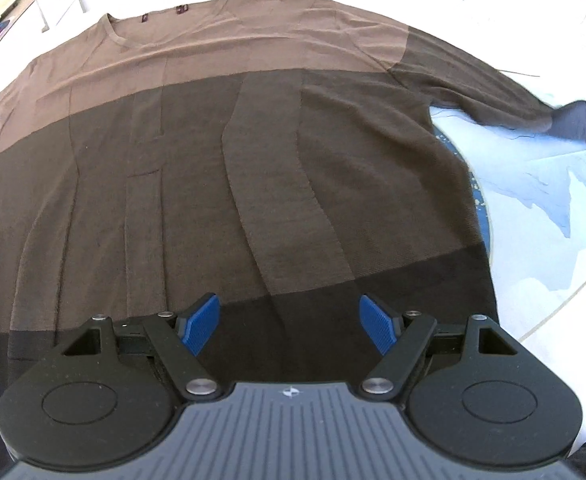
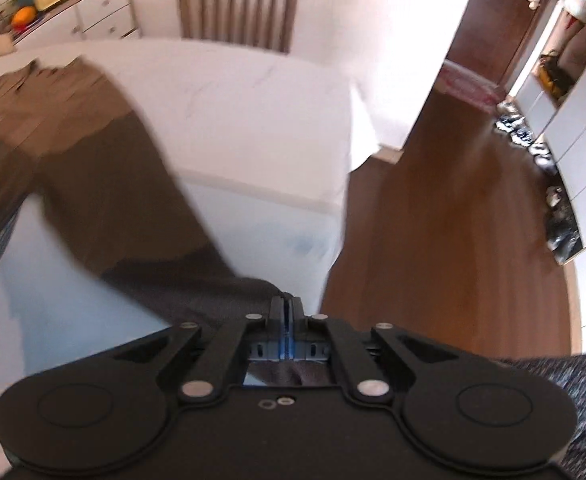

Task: Fold clothes

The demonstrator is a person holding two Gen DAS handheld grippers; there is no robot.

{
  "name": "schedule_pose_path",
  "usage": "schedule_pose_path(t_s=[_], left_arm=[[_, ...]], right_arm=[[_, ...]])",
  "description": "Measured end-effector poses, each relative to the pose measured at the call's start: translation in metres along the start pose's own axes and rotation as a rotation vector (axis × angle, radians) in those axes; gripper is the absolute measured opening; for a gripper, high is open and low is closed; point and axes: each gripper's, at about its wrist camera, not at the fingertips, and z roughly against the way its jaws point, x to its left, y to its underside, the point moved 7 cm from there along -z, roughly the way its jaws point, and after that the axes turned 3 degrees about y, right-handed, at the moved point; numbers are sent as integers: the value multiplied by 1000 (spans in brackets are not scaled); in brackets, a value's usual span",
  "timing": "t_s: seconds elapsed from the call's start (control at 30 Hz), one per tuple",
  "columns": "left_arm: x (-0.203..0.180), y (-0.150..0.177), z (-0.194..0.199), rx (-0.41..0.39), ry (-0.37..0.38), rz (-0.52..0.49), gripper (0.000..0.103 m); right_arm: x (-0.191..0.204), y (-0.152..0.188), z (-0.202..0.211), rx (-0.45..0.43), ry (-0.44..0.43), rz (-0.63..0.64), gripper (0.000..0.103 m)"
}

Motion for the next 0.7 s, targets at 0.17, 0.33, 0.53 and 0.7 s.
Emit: schedule_pose_path(t_s=[0.17, 0.33, 0.53, 0.7], left_arm=[[3, 1, -5, 12, -15, 6, 77], [3, -1, -6, 5, -22, 4, 81], [1, 0, -7, -3, -28, -20, 87], [-1, 0, -8, -12, -33, -11, 90]], right_arm=[[-17, -41, -37, 18, 54, -4, 103], [-27, -66, -72, 49, 96, -11, 103], [-14, -74, -71, 72, 31, 51, 103], [38, -99, -63, 0, -100, 125, 103]])
